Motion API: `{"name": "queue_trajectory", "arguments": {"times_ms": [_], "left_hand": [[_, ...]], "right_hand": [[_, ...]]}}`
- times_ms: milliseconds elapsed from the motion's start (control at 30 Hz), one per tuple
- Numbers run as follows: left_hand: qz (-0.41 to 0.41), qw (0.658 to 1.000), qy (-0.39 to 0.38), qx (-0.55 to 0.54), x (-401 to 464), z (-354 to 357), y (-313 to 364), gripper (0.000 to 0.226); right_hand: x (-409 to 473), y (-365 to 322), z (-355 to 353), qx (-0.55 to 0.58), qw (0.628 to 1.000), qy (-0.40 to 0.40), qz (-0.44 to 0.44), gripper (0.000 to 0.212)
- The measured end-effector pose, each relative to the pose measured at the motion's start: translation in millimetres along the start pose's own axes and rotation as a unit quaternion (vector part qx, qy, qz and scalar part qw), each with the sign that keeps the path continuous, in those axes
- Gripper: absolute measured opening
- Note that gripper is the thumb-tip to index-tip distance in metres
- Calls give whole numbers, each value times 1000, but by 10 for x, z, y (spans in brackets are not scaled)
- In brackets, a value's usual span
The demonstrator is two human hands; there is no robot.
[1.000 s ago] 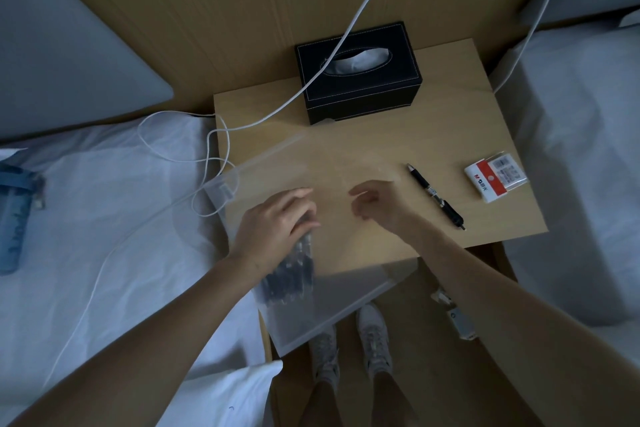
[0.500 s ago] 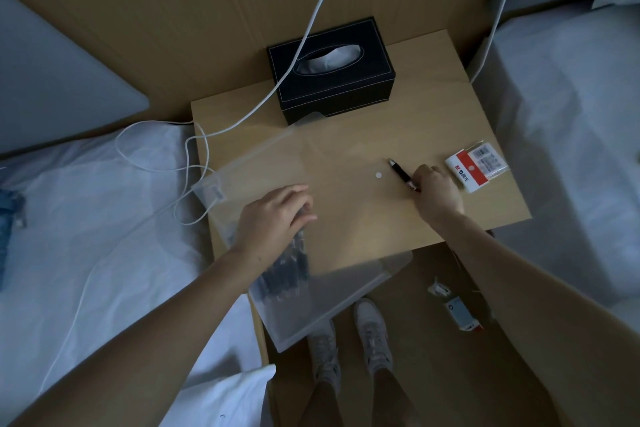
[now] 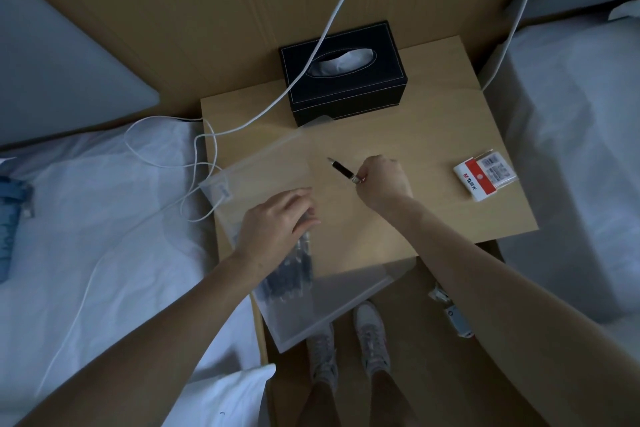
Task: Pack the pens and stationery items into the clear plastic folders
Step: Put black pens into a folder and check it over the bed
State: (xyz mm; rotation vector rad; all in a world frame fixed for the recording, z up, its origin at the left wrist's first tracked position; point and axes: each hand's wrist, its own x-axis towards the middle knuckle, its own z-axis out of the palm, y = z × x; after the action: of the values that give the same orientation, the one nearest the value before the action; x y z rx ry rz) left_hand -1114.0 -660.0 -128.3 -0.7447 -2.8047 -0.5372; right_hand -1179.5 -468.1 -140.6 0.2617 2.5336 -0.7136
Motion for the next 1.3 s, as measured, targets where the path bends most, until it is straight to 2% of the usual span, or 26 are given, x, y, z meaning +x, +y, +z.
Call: {"name": "queue_trajectory", "arguments": {"times_ms": [100, 167, 233, 267, 333, 400, 533, 567, 667, 700, 800, 867, 933, 1067, 1133, 1200, 1300], "left_hand": [[-4, 1000, 6, -8, -21, -1, -14, 28], [-3, 1000, 12, -4, -33, 0, -24, 27], [1, 1000, 21, -4, -42, -12, -20, 29], [1, 1000, 27, -7, -44, -22, -15, 30], [1, 999, 32, -10, -51, -39, -10, 27], [-1, 1000, 26, -11, -64, -44, -16, 21], [-14, 1000, 15, -16, -96, -39, -39, 19], [-19, 1000, 14, -19, -99, -41, -41, 19], [-22, 999, 6, -23, -104, -51, -38, 20], [-22, 999, 3, -23, -104, -56, -35, 21], [-23, 999, 0, -26, -100, -73, -27, 23], [-23, 999, 2, -26, -91, -82, -19, 20], [-25, 999, 1, -28, -77, -85, -4, 16], [-23, 999, -19, -24, -43, -25, 28, 19], [-15, 999, -23, -19, 3, 18, 41, 21], [-7, 999, -34, -10, 58, 67, 66, 19], [-14, 998, -62, -9, 129, 172, 100, 22]], "right_hand": [[36, -136, 184, -17, 997, -73, -10, 20], [29, -202, 304, 27, 989, -142, 23, 19], [-2, -223, 416, 63, 973, -209, 68, 6], [-26, -220, 464, 77, 966, -230, 93, 8], [-72, -193, 570, 118, 954, -243, 128, 7], [-94, -171, 662, 149, 943, -252, 156, 22], [-111, -182, 764, 163, 943, -243, 161, 31], [-99, -172, 776, 150, 948, -237, 148, 28], [-126, -147, 745, 181, 945, -247, 117, 3], [-131, -142, 713, 187, 944, -248, 111, 7], [-112, -107, 582, 189, 960, -182, 94, 17], [-54, -25, 449, 206, 975, -67, 56, 19], [-30, 114, 259, 166, 986, 15, 19, 13], [22, 386, 57, 80, 992, 92, -19, 39], [45, 473, 34, 35, 993, 110, 1, 50], [70, 557, 59, 9, 995, 91, 41, 55], [103, 660, 109, 30, 995, 63, 71, 46]]}}
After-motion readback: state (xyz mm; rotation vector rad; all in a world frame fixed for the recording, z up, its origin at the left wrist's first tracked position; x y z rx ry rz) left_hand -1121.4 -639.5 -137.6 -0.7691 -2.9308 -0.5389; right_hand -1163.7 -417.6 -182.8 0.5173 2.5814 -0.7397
